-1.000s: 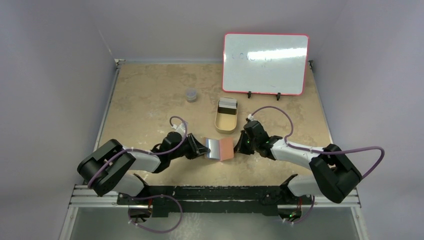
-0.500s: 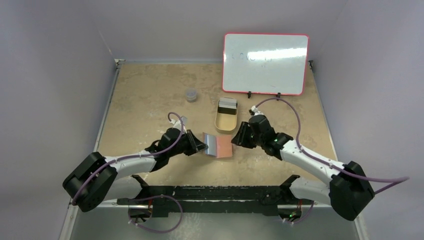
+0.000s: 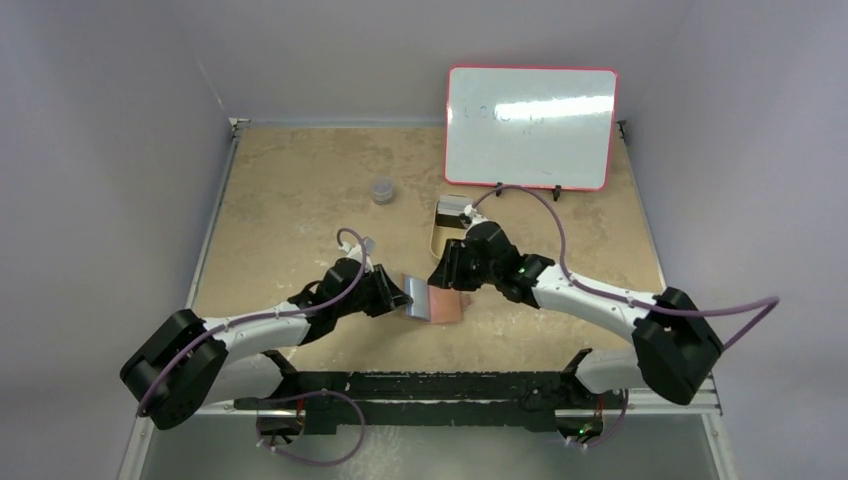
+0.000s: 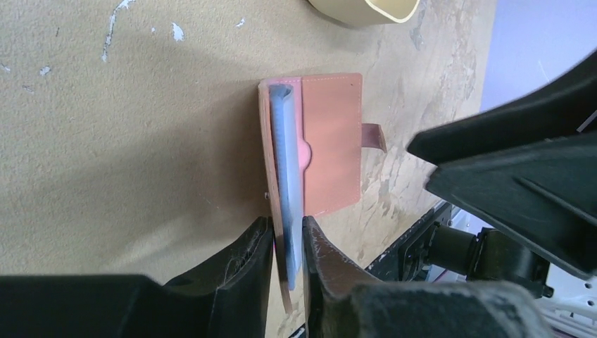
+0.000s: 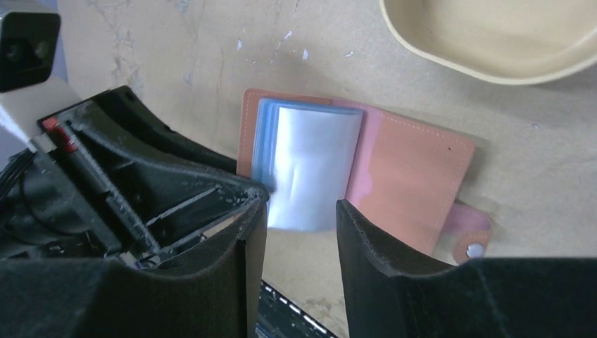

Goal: Put the credit cards into the card holder
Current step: Open the card holder at the center of the board.

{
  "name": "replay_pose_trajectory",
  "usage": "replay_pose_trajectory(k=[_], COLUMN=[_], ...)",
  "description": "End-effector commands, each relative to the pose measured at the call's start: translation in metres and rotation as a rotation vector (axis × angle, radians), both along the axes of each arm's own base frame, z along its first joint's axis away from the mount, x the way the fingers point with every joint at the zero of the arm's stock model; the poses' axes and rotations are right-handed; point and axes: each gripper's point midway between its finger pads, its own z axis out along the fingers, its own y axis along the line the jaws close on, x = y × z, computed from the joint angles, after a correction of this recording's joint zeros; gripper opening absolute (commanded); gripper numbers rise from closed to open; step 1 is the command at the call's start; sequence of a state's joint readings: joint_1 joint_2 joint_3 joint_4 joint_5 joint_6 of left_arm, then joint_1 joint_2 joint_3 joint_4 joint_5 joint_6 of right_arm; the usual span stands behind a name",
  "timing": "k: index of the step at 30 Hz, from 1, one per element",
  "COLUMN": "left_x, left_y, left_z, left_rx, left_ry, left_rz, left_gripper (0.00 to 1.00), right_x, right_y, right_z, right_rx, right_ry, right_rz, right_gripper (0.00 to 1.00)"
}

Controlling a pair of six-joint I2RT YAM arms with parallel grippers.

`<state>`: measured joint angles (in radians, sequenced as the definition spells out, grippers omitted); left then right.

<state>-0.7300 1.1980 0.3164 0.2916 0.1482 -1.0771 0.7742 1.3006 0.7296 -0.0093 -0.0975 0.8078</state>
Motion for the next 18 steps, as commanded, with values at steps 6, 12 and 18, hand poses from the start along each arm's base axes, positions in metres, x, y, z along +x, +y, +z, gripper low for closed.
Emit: replay_pose_trajectory(k=[6, 12, 18], left_x=[0.008, 0.007, 0.007], left_y=[-0.008, -0.006, -0.006], left_z=[0.031, 0.030, 0.030], left_rx=[-0.048, -0.050, -0.049], left_ry=[-0.088, -0.093, -0.095], left_rz=[-0.008, -0.002, -0.004], left_gripper=[0.06, 0.00, 0.00], right_x=[0.021, 0.021, 0.012], right_y=[0.038, 0.041, 0.050], right_z=[0.010, -0.004, -0.012], right_rx=[0.093, 0.076, 0.085], right_ry=[-0.040, -0.017, 0.007], right_rz=[0.048, 0.059, 0.088], right_gripper=[0.45, 0.49, 0.54])
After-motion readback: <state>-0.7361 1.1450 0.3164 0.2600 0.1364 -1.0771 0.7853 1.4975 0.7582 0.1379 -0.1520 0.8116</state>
